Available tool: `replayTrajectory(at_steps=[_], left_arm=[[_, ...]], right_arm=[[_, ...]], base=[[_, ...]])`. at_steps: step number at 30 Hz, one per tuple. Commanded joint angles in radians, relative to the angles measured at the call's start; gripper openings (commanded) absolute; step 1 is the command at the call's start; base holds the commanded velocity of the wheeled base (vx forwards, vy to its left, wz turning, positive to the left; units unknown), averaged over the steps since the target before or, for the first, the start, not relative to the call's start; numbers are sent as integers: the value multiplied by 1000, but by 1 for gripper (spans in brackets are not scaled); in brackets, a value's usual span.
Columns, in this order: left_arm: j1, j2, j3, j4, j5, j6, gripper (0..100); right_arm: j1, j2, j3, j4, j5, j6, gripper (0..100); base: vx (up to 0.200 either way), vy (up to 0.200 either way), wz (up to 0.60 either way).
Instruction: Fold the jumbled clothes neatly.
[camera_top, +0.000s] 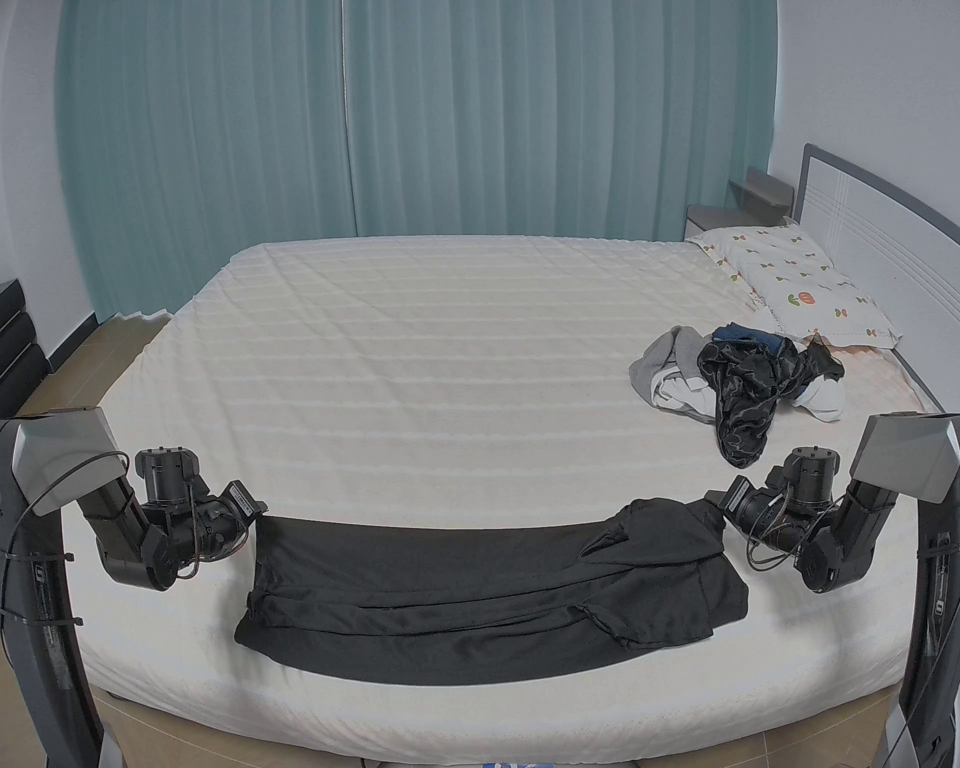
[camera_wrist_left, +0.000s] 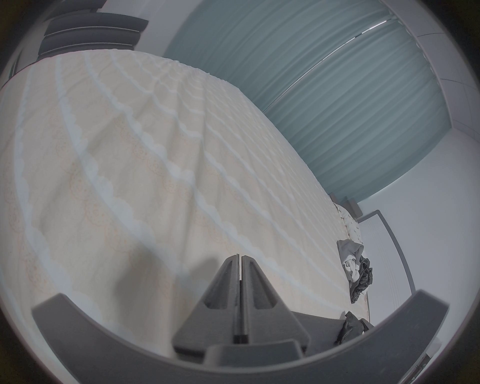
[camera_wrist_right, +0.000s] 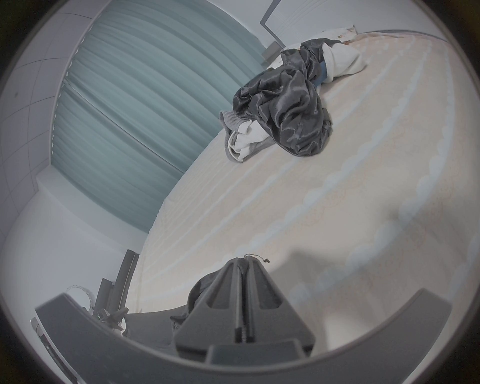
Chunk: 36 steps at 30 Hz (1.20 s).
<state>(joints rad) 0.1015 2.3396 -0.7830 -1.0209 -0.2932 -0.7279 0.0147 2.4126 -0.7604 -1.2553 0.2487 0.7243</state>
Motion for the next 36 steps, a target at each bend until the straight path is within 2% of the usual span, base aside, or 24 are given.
replayTrajectory(at_steps=[1, 7, 9, 10, 18, 27, 36], left_arm=[[3, 50, -30, -7, 2, -1, 0], [3, 78, -61, -7, 2, -1, 0], [1, 80, -65, -7, 2, -1, 0], [-2, 80, -65, -7, 2, -1, 100], [3, 67, -42, -7, 2, -5, 100], [12, -39, 65, -10, -15, -59, 100], [1, -100, 116, -2, -15, -54, 100]], right_arm=[[1, 39, -22, -7, -5, 1, 0], [1, 60, -33, -13, -17, 1, 0], [4, 79, -28, -55, -17, 1, 0], [5, 94, -23, -75, -17, 0, 100], [5, 39, 33, -81, -17, 4, 100], [5, -70, 130, -65, -25, 27, 100], [4, -113, 225, -55, -26, 27, 100]], base=[[0, 0, 0], [0, 0, 0], [0, 0, 0], [0, 0, 0], [0, 0, 0], [0, 0, 0], [-200, 0, 0]])
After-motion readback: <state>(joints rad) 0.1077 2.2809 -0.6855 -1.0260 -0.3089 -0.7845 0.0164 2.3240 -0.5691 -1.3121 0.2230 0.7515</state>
